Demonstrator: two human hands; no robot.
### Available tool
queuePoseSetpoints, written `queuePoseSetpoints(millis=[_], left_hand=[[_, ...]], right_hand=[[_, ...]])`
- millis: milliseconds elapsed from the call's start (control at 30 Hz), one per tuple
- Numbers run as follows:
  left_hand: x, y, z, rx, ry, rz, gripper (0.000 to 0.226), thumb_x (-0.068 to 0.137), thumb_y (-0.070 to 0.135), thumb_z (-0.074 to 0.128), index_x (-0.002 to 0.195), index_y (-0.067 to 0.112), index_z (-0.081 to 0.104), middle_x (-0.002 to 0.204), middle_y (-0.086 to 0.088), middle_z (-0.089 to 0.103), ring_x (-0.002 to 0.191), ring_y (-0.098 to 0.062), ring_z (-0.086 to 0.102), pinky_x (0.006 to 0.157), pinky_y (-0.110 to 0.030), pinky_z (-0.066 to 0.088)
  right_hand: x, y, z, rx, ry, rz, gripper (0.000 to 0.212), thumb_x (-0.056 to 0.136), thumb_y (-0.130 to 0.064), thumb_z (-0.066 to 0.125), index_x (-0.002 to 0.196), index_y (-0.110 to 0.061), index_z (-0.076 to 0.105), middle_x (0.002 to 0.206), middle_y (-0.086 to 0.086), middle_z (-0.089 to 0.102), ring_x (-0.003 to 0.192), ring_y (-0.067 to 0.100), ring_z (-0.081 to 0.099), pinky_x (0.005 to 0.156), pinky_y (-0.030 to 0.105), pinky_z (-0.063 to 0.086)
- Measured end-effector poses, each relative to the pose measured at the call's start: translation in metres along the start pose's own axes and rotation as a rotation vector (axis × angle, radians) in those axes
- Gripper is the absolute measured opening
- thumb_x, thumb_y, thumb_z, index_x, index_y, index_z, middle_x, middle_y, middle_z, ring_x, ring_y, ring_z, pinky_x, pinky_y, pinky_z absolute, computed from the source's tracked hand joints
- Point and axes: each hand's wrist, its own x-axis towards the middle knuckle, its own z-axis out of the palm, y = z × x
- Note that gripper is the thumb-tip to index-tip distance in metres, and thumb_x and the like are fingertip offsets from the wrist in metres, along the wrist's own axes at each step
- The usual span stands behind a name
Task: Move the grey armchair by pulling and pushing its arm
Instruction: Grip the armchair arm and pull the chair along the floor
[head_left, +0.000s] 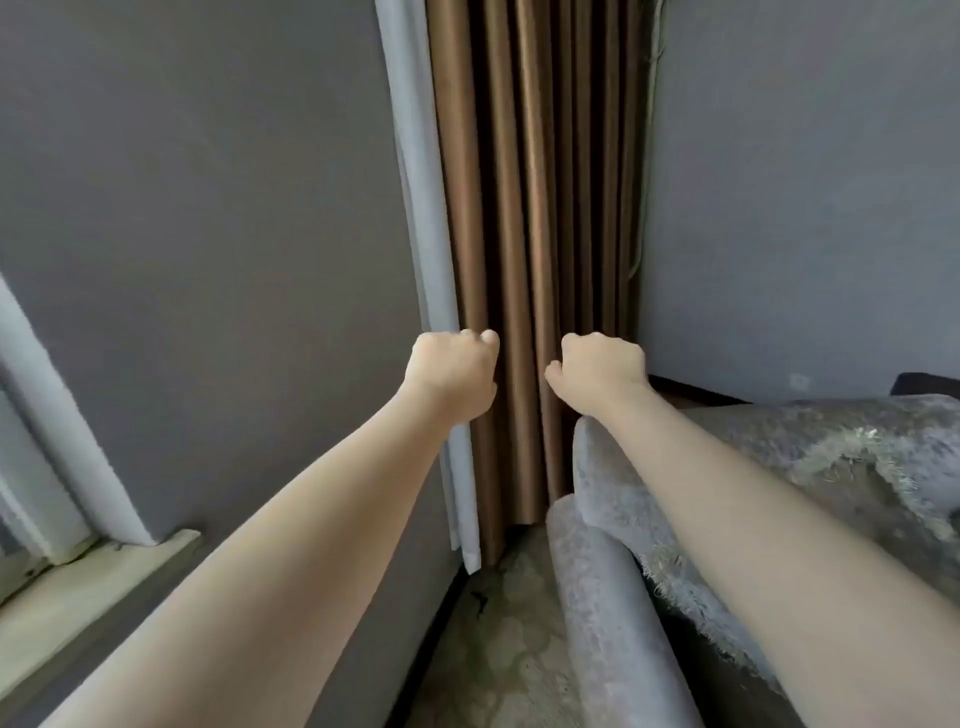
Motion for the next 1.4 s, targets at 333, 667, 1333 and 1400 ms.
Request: queuePoseSetpoints(millis=[333, 667, 1333, 1400], left_hand=[[0.072, -0.018, 0.098, -0.072, -0.007, 0.191, 0.010, 0.087, 0.017, 0.041, 0.086, 0.014, 0.032, 0.069, 0.000, 0.038, 0.047, -0.019, 0.034, 0.044, -0.025, 0.021], [0.190, 0.011, 0.178, -0.120, 0.017, 0.383, 0.020, 0.091, 0.027, 0.041, 0.104, 0.012, 0.044, 0.069, 0.001, 0.038, 0.050, -0.018, 0.035, 0.044, -0.027, 0.019], [0.349, 0.174, 0.385, -0.522, -0.462, 0.488, 0.034, 0.094, 0.039, 0.039, 0.116, 0.013, 0.046, 0.115, -0.009, 0.060, 0.103, -0.030, 0.058, 0.068, -0.035, 0.036], [0.355, 0.189, 0.398, -0.561, -0.489, 0.485, 0.038, 0.095, 0.040, 0.036, 0.120, 0.013, 0.045, 0.121, -0.011, 0.054, 0.109, -0.030, 0.053, 0.072, -0.037, 0.038]], right_hand=[[0.025, 0.009, 0.067, -0.138, -0.064, 0.263, 0.021, 0.092, -0.029, 0.039, 0.081, -0.013, 0.045, 0.083, 0.006, 0.058, 0.073, 0.029, 0.054, 0.058, 0.029, 0.033], [0.117, 0.070, 0.153, -0.176, -0.108, 0.448, 0.025, 0.091, -0.030, 0.037, 0.086, -0.013, 0.053, 0.078, 0.005, 0.057, 0.068, 0.027, 0.051, 0.054, 0.026, 0.031], [0.208, 0.151, 0.370, -0.035, -0.466, 0.574, 0.039, 0.094, -0.040, 0.038, 0.120, -0.011, 0.046, 0.116, 0.010, 0.058, 0.105, 0.030, 0.059, 0.077, 0.035, 0.045], [0.218, 0.155, 0.379, -0.031, -0.439, 0.574, 0.036, 0.094, -0.039, 0.040, 0.119, -0.012, 0.046, 0.119, 0.009, 0.052, 0.108, 0.030, 0.054, 0.078, 0.036, 0.045]])
